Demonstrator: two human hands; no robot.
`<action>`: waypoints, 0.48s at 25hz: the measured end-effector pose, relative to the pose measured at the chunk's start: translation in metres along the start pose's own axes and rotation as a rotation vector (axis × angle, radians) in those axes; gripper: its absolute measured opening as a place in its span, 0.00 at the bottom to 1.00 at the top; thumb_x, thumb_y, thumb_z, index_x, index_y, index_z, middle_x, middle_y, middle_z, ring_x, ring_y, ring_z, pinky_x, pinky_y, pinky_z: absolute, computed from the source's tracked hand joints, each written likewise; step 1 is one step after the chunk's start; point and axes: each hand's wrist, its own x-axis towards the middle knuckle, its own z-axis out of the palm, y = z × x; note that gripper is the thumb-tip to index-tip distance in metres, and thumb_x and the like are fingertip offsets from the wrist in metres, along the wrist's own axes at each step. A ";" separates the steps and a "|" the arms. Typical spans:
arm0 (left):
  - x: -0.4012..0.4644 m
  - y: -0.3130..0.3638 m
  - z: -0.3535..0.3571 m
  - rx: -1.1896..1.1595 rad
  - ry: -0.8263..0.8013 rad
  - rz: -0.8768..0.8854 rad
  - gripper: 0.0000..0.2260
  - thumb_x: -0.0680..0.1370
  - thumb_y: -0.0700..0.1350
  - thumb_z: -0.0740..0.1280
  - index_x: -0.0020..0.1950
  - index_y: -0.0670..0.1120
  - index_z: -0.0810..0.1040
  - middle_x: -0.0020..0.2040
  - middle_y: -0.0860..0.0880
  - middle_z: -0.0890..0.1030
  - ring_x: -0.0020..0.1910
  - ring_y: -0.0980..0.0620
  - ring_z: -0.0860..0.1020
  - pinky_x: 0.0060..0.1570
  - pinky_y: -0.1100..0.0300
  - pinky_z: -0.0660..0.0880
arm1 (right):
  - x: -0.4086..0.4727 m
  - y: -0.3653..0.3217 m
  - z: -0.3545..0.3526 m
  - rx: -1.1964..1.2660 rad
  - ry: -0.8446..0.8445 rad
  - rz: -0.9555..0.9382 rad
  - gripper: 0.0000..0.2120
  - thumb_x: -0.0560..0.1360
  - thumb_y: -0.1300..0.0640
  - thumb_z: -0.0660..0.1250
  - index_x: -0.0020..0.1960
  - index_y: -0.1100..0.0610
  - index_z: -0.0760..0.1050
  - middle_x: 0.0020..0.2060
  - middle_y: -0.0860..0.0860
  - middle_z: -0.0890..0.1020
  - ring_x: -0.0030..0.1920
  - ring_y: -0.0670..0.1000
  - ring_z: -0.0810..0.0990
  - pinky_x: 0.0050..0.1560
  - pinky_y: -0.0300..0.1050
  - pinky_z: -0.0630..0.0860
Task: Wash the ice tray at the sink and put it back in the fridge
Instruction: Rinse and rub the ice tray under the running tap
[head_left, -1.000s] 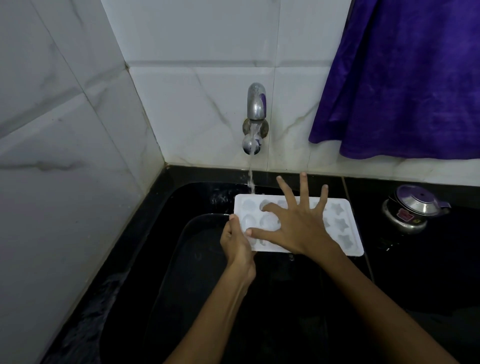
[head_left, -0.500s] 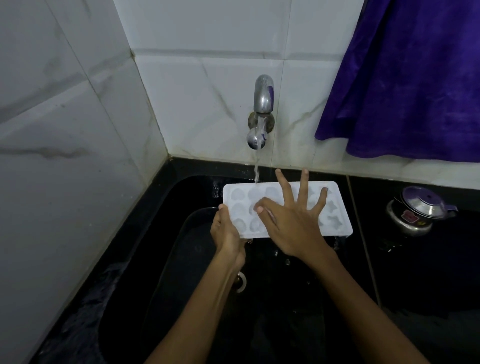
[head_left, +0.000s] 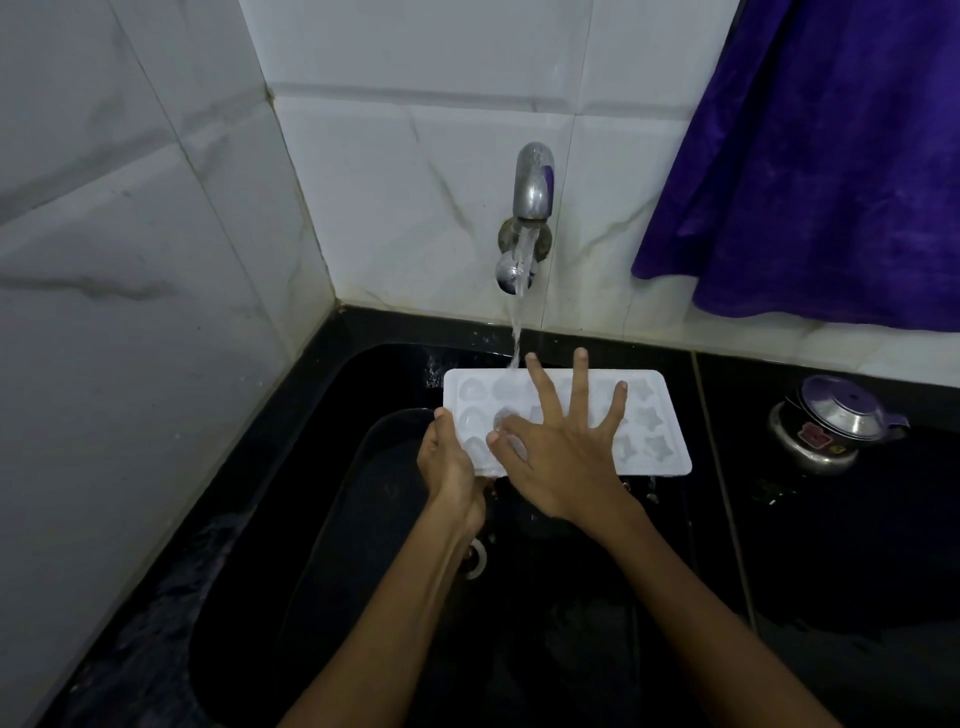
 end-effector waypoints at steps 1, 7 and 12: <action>0.000 0.001 -0.001 0.001 0.000 0.003 0.13 0.81 0.51 0.56 0.47 0.46 0.77 0.46 0.44 0.82 0.41 0.48 0.81 0.43 0.51 0.79 | -0.003 0.001 -0.001 0.025 0.009 0.004 0.18 0.78 0.39 0.49 0.57 0.39 0.75 0.76 0.47 0.38 0.64 0.54 0.17 0.57 0.62 0.17; 0.003 0.004 -0.002 -0.021 -0.026 -0.002 0.14 0.81 0.51 0.56 0.51 0.45 0.77 0.46 0.45 0.83 0.41 0.48 0.81 0.38 0.55 0.80 | -0.029 0.000 0.002 -0.028 -0.005 0.010 0.14 0.75 0.42 0.54 0.56 0.39 0.74 0.77 0.49 0.42 0.67 0.57 0.20 0.62 0.66 0.23; 0.003 0.001 0.001 -0.050 -0.062 -0.048 0.14 0.81 0.52 0.56 0.51 0.46 0.77 0.46 0.45 0.83 0.41 0.48 0.82 0.36 0.56 0.81 | -0.027 0.003 -0.001 -0.043 -0.024 0.006 0.15 0.75 0.42 0.54 0.57 0.38 0.73 0.77 0.49 0.42 0.66 0.57 0.19 0.59 0.65 0.20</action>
